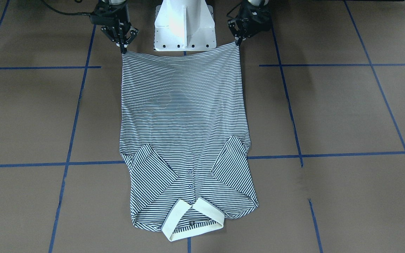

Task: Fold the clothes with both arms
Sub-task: 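Lift the hem with both grippers and fold it toward the collar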

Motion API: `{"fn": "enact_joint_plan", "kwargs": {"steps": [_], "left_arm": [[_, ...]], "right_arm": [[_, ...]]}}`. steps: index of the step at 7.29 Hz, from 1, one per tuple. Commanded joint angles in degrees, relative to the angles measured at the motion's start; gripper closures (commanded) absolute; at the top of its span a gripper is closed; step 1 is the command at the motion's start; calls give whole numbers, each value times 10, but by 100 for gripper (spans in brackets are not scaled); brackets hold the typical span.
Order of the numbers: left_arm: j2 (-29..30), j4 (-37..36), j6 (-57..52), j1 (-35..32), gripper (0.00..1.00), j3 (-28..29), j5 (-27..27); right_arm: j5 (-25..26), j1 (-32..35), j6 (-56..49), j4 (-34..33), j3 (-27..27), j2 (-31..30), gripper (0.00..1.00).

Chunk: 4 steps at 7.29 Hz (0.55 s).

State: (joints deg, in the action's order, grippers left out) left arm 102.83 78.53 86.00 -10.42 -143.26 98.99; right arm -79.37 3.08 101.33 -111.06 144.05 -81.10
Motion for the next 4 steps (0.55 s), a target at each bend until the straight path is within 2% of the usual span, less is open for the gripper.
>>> {"fn": "enact_joint_plan", "kwargs": {"steps": [1, 2, 3, 4], "left_arm": [[116, -182, -2, -50, 100, -72, 51], [121, -181, -27, -52, 100, -50, 52], [126, -178, -89, -79, 100, -7, 46], [145, -161, -164, -153, 100, 50, 47]], "right_arm": [[-77, 34, -4, -147, 93, 68, 100], [-82, 59, -55, -179, 83, 123, 100], [-83, 108, -97, -177, 23, 165, 100], [-110, 184, -173, -165, -54, 211, 100]]}}
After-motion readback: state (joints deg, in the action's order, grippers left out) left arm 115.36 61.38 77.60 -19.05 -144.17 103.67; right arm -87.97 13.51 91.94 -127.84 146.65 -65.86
